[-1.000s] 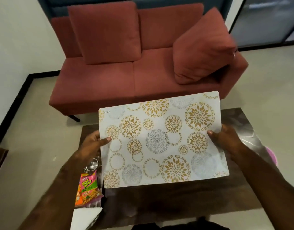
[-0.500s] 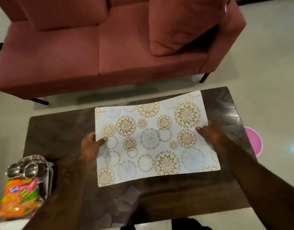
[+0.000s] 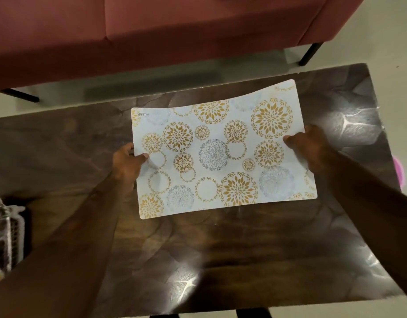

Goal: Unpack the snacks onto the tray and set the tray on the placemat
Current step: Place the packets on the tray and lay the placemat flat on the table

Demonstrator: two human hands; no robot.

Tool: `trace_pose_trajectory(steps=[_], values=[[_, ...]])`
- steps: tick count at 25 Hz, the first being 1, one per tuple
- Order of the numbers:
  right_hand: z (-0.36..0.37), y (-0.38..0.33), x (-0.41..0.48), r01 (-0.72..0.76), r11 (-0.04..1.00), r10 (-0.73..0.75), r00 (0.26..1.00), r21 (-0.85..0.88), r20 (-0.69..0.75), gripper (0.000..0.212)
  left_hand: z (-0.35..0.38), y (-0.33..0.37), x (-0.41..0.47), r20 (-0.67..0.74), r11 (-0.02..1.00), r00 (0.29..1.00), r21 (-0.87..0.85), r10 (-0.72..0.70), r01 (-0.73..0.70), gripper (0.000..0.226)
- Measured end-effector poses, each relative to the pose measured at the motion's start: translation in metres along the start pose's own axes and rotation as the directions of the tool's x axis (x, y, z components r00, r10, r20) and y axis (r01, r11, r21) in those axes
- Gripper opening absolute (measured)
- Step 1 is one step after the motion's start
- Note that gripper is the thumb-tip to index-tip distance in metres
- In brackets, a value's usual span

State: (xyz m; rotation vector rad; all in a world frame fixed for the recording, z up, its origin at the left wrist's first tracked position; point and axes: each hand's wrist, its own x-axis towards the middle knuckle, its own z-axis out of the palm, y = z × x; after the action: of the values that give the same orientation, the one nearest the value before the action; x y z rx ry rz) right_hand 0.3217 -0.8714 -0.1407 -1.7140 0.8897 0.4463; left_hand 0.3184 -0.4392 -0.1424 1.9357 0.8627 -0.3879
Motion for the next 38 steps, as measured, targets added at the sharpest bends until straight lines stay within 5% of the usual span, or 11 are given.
trace_pose_trajectory(steps=[2, 4, 5, 7, 9, 11, 22, 27, 32, 38], values=[[0.005, -0.004, -0.002, -0.002, 0.999, 0.000, 0.999, -0.047, -0.047, 0.043, 0.002, 0.001, 0.006, -0.014, 0.995, 1.000, 0.095, 0.023, -0.022, 0.038], [0.007, -0.004, -0.012, 0.065, 0.929, -0.144, 0.970, -0.363, -0.195, 0.069, 0.001, 0.005, 0.004, -0.055, 0.944, 0.997, 0.329, 0.055, -0.034, 0.056], [0.008, -0.002, -0.020, 0.122, 0.817, -0.293, 0.930, -0.564, -0.222, 0.082, -0.001, 0.006, 0.001, -0.078, 0.867, 0.990, 0.494, 0.120, -0.066, 0.072], [0.018, 0.000, -0.038, 0.274, 0.577, -0.497, 0.865, -0.770, -0.065, 0.095, 0.000, 0.007, -0.012, 0.065, 0.626, 0.944, 0.734, 0.324, -0.265, 0.099], [0.034, 0.005, -0.046, 0.354, 0.453, -0.420, 0.894, -0.818, 0.155, 0.102, 0.012, 0.006, -0.027, 0.330, 0.434, 0.887, 0.782, 0.322, -0.448, 0.115], [0.052, 0.016, -0.046, 0.342, 0.396, -0.270, 0.930, -0.852, 0.248, 0.109, 0.028, -0.004, -0.038, 0.424, 0.400, 0.879, 0.783, 0.217, -0.476, 0.123], [0.068, 0.031, -0.042, 0.273, 0.357, -0.246, 0.950, -0.893, 0.192, 0.120, 0.039, -0.019, -0.035, 0.394, 0.388, 0.894, 0.805, 0.214, -0.448, 0.126], [0.107, 0.022, -0.097, 0.310, 0.359, -0.368, 0.914, -0.881, 0.172, 0.098, 0.010, -0.023, -0.042, 0.393, 0.427, 0.859, 0.749, 0.329, -0.506, 0.111], [0.215, 0.011, -0.176, 0.495, 0.448, -0.416, 0.852, -0.744, 0.317, 0.074, -0.084, -0.056, -0.067, 0.259, 0.570, 0.846, 0.643, 0.467, -0.511, 0.068], [0.364, 0.008, -0.273, 0.735, 0.354, -0.332, 0.677, -0.579, 0.657, 0.059, -0.246, -0.142, -0.089, 0.029, 0.767, 0.903, 0.516, 0.429, -0.381, 0.037]])
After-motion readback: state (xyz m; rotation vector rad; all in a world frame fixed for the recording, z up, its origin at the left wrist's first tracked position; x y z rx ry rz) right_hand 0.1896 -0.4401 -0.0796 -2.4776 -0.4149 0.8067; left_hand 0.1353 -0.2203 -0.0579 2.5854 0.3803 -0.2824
